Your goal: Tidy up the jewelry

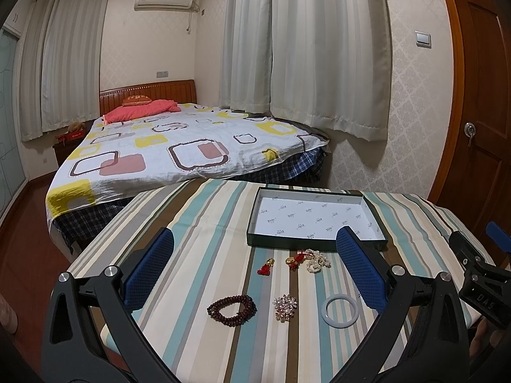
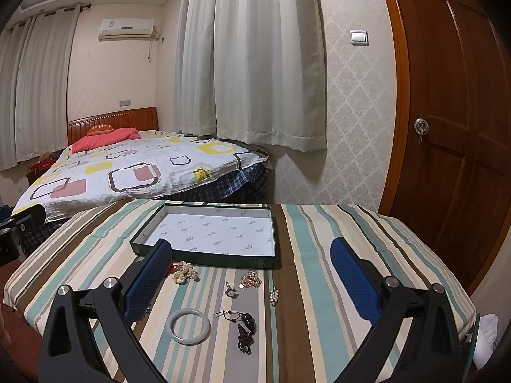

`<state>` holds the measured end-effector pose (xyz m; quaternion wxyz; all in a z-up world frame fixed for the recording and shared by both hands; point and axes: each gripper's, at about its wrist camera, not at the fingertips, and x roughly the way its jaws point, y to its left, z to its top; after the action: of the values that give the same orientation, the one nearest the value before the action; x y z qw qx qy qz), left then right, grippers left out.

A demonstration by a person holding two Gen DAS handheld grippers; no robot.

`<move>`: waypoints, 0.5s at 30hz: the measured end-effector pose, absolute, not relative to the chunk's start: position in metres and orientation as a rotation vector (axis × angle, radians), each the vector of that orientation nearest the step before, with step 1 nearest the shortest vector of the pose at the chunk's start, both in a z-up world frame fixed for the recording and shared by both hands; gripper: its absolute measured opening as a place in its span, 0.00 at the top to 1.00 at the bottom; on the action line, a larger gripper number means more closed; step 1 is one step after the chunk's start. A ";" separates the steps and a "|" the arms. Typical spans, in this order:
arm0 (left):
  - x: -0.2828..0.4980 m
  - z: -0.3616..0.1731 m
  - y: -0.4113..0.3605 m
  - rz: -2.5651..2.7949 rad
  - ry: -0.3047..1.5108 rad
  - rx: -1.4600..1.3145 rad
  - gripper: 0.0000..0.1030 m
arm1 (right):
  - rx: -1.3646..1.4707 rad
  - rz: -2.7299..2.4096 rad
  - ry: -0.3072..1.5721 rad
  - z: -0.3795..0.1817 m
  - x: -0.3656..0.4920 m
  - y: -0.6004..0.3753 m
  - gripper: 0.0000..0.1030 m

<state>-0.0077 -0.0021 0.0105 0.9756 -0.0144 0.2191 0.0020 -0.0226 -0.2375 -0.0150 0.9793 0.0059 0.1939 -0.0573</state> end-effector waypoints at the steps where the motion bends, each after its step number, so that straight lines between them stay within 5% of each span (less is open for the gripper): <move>1: -0.008 0.011 -0.002 0.003 0.442 -0.029 0.04 | 0.012 -0.115 0.391 -0.015 -0.022 -0.237 0.06; 15: -0.008 0.011 -0.002 0.004 0.444 -0.029 0.04 | 0.012 -0.113 0.391 -0.017 -0.023 -0.237 0.06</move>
<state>-0.0078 -0.0024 0.0114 0.9754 -0.0144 0.2200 0.0020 -0.0226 -0.2371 -0.0166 0.9793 0.0058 0.1942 -0.0563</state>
